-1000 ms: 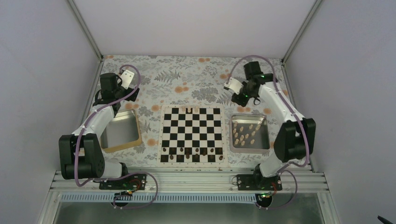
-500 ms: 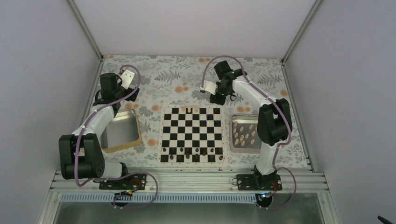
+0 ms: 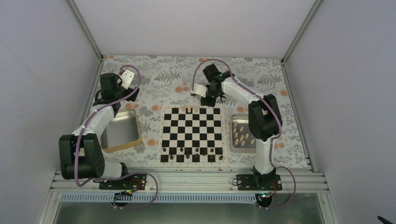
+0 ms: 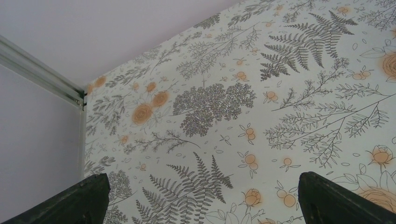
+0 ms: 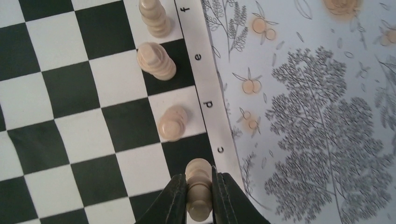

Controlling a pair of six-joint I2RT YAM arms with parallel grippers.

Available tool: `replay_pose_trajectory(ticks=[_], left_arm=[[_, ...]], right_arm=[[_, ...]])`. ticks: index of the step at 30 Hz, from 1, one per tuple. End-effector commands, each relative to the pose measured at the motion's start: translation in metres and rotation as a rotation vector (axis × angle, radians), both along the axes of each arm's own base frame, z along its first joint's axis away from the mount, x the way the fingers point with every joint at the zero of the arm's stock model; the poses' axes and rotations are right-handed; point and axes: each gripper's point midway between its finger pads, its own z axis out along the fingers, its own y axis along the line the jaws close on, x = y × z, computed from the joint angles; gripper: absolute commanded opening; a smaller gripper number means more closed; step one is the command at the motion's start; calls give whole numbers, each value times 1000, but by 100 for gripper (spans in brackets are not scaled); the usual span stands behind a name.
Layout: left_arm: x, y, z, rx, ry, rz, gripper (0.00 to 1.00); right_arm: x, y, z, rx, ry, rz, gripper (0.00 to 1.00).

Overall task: Set up the chess pieces on the board
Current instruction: Place the chess piece on the chessboard.

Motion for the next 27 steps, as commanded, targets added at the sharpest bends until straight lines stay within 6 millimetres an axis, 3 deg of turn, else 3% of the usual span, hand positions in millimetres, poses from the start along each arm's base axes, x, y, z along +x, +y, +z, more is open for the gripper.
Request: replay_pose_trajectory(ticks=[1,7,27], left_arm=[[1,0,7,1,-33,-7,100],[0,0,7,0,-34,-11,100],[2,-1,2,-3,-20,-15,100]], right_arm=[[2,16,-13,-3,15,8,14],[-4,12,-25,-41,40,9,15],[-7,-1,-39,-84,51,-6,15]])
